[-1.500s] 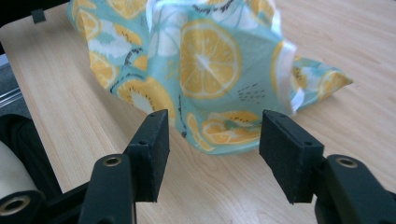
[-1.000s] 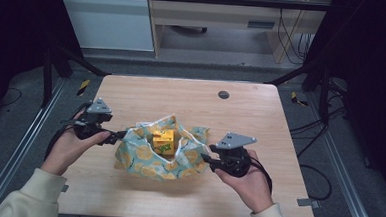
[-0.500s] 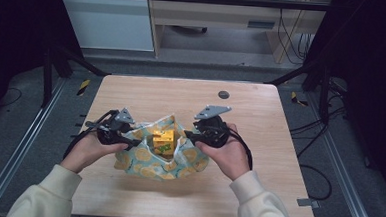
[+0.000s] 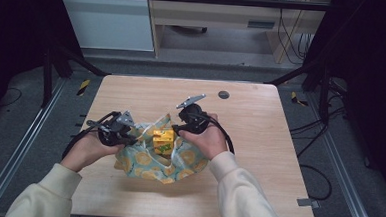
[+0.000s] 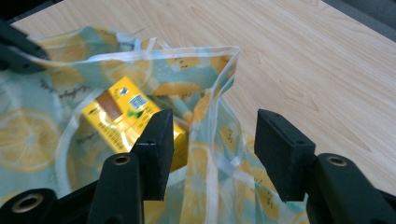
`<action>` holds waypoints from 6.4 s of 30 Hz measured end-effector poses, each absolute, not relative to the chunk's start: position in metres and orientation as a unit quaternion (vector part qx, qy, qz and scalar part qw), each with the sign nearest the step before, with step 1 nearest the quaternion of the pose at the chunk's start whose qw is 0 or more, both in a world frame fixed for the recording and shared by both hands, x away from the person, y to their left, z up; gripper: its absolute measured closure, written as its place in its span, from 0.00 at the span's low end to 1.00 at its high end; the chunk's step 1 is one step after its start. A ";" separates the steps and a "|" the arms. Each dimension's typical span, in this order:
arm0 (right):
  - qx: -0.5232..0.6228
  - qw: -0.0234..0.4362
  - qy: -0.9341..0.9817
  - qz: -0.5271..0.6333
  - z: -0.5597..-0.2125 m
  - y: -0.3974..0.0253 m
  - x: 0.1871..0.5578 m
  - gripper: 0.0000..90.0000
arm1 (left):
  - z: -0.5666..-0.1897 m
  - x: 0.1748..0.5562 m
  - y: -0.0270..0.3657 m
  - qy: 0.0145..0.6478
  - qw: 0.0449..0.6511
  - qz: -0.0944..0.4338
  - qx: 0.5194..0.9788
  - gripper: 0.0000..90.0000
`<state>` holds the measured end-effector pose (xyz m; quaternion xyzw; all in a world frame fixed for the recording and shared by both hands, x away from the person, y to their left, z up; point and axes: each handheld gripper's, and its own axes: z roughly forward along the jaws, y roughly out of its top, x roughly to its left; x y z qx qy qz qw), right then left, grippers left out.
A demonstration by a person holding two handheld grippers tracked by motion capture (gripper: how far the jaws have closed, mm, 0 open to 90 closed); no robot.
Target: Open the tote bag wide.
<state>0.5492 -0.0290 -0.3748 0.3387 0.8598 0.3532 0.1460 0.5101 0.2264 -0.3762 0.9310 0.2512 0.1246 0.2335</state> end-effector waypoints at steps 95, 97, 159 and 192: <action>0.276 0.103 0.866 0.405 -0.434 -0.088 0.438 0.81 | -0.432 0.444 0.250 0.217 0.271 0.109 0.932 0.96; 0.278 0.112 0.864 0.405 -0.427 -0.088 0.441 0.76 | -0.433 0.445 0.251 0.212 0.269 0.108 0.933 0.95; 0.420 0.134 0.824 0.357 -0.457 -0.078 0.585 1.00 | -0.457 0.459 0.265 0.262 0.230 0.158 0.924 0.99; 0.405 0.185 0.831 0.334 -0.444 -0.078 0.574 0.58 | -0.451 0.450 0.268 0.268 0.258 0.167 0.913 0.78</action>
